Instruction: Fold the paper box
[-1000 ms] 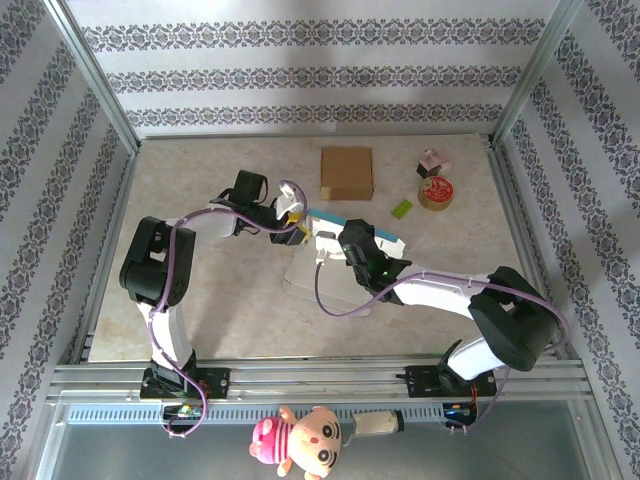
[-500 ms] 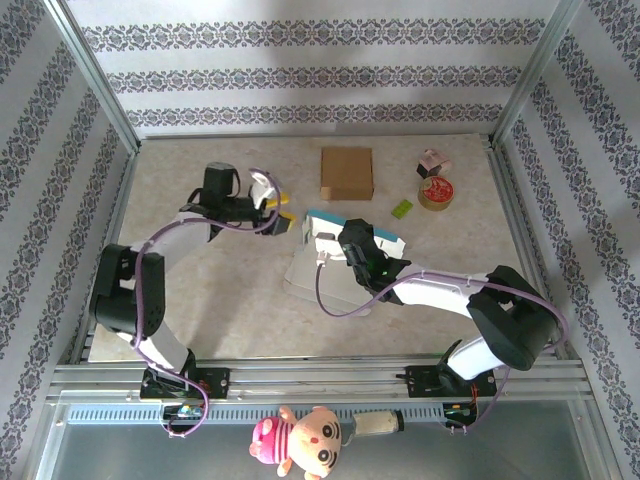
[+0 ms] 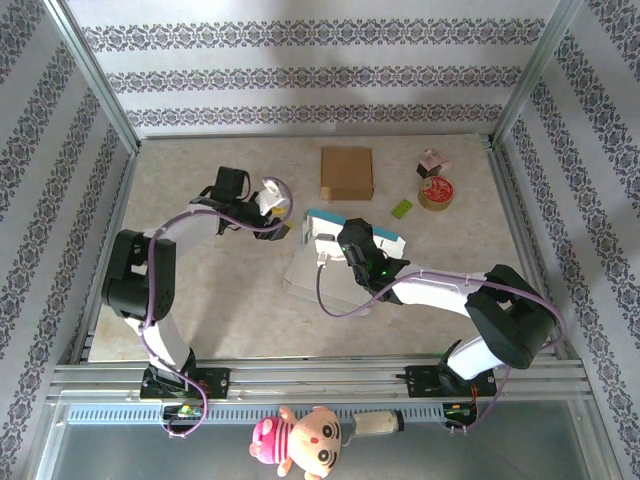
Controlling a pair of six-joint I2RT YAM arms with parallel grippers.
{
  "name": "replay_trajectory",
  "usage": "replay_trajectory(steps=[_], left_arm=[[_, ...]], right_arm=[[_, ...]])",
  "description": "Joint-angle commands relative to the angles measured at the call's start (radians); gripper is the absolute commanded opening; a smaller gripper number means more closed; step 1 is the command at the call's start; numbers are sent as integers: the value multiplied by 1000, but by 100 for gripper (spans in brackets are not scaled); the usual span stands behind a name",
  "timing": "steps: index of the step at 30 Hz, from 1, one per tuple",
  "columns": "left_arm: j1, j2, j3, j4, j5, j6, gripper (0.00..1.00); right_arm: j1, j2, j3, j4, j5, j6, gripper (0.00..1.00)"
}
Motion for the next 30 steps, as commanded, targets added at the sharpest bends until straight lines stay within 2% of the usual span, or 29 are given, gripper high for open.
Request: replay_trajectory(steps=[1, 4, 13, 16, 22, 26, 30], left_arm=[[-24, 52, 68, -95, 0, 106, 60], [-38, 88, 101, -100, 46, 106, 59], [-103, 150, 189, -187, -18, 141, 45], [-118, 164, 213, -204, -14, 122, 45], [-138, 199, 261, -203, -62, -14, 47], [-164, 199, 238, -163, -96, -64, 53], [-171, 202, 213, -106, -87, -115, 52]], right_arm=[[14, 55, -43, -239, -59, -17, 20], [14, 57, -38, -244, -60, -18, 20], [17, 68, -31, -240, -62, -12, 20], [18, 68, -30, -243, -62, -4, 20], [21, 68, -31, -243, -62, 8, 20], [21, 72, -32, -241, -61, 16, 20], [24, 76, -31, -242, -59, 22, 20]])
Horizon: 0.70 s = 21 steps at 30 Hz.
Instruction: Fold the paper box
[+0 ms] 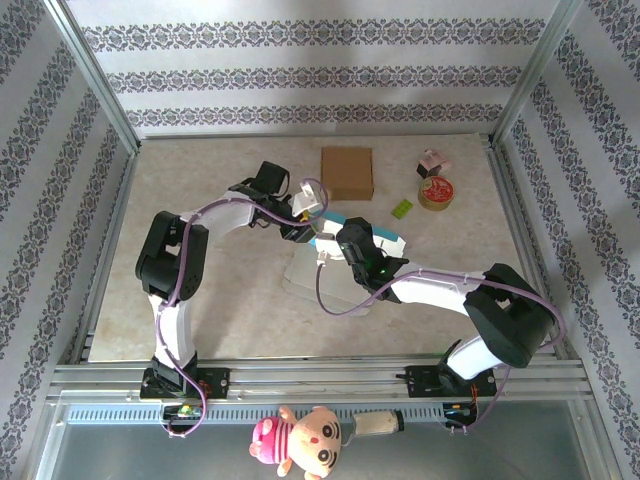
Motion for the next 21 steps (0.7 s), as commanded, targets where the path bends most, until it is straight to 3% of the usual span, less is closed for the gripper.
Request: replay_trajectory(steps=[1, 4, 8, 13, 17, 18, 21], left_arm=[[-20, 18, -17, 73, -13, -82, 51], [-20, 32, -5, 75, -35, -126, 45], [-20, 28, -33, 119, -45, -163, 29], [-20, 6, -88, 197, -79, -235, 22], [-23, -19, -152, 304, -70, -283, 14], [-24, -21, -160, 323, -70, -289, 11], [-29, -18, -166, 335, -66, -286, 6]], right_arm=[[23, 66, -43, -228, -74, 21, 20], [24, 66, -44, -230, -75, 24, 19], [25, 68, -45, -229, -74, 29, 20], [27, 67, -47, -226, -67, 34, 28], [46, 14, -37, -258, -115, 114, 47], [52, -20, -20, -323, -154, 167, 58], [56, -139, 56, -488, -323, 360, 75]])
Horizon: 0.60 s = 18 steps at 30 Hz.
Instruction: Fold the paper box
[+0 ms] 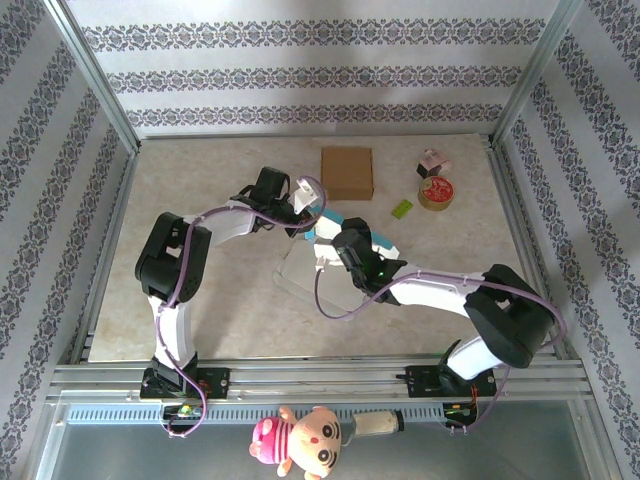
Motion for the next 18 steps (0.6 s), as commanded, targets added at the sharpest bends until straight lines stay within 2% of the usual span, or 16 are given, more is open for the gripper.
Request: replay_trajectory(steps=[1, 5, 7, 12, 15, 18], left_arm=[[-22, 2, -33, 19, 12, -51, 5], [-31, -2, -50, 49, 10, -44, 4], [-34, -4, -55, 61, 11, -44, 3], [-43, -10, -62, 66, 11, -30, 2], [-45, -17, -74, 88, 13, -31, 1], [-46, -24, -77, 90, 19, -10, 1]], right_arm=[[18, -111, 60, -311, -284, 245, 80], [1, -253, 89, -354, -496, 471, 92], [-57, -305, 102, -360, -649, 627, 95], [-405, -312, 120, -286, -1216, 1173, 90], [-532, -213, 153, -313, -1320, 1365, 84], [-574, -98, 195, -308, -1378, 1497, 79]])
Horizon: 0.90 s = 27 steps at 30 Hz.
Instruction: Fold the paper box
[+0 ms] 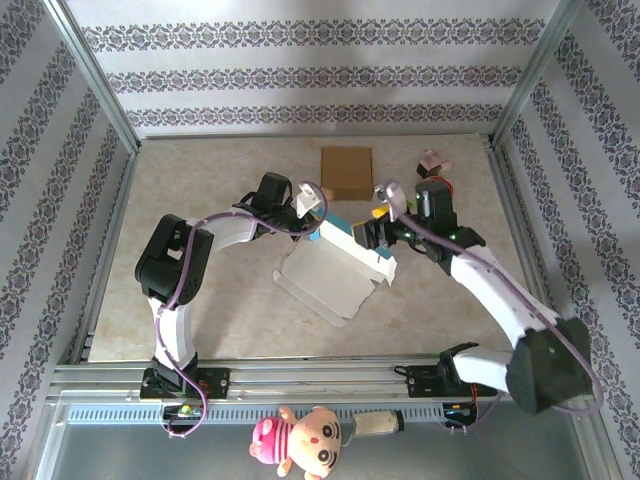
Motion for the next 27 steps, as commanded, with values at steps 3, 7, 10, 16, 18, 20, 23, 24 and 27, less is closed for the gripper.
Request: replay_trajectory(steps=[3, 7, 10, 16, 18, 20, 23, 24, 27], left_arm=[[-29, -22, -25, -21, 23, 32, 1], [-36, -19, -15, -43, 12, 47, 1], [-43, -20, -10, -50, -20, 46, 1], [-77, -15, 0, -90, -149, 53, 9], [-84, -15, 0, -95, -177, 51, 14], [-86, -19, -6, -97, -179, 52, 19], [-86, -30, -14, -98, -168, 48, 23], [-86, -36, -18, -96, -160, 44, 24], [-86, -58, -44, -72, -126, 34, 29]], right_arm=[[0, 168, 87, -22, -179, 325, 79], [12, 272, 136, -28, -141, 340, 69], [47, 324, 165, -97, -77, 273, 60], [79, 375, 157, -181, 93, 183, 51], [80, 374, 142, -185, 135, 167, 49], [81, 368, 134, -187, 158, 160, 47], [86, 360, 134, -190, 173, 146, 46], [90, 359, 136, -190, 173, 144, 46], [103, 358, 142, -195, 186, 133, 46]])
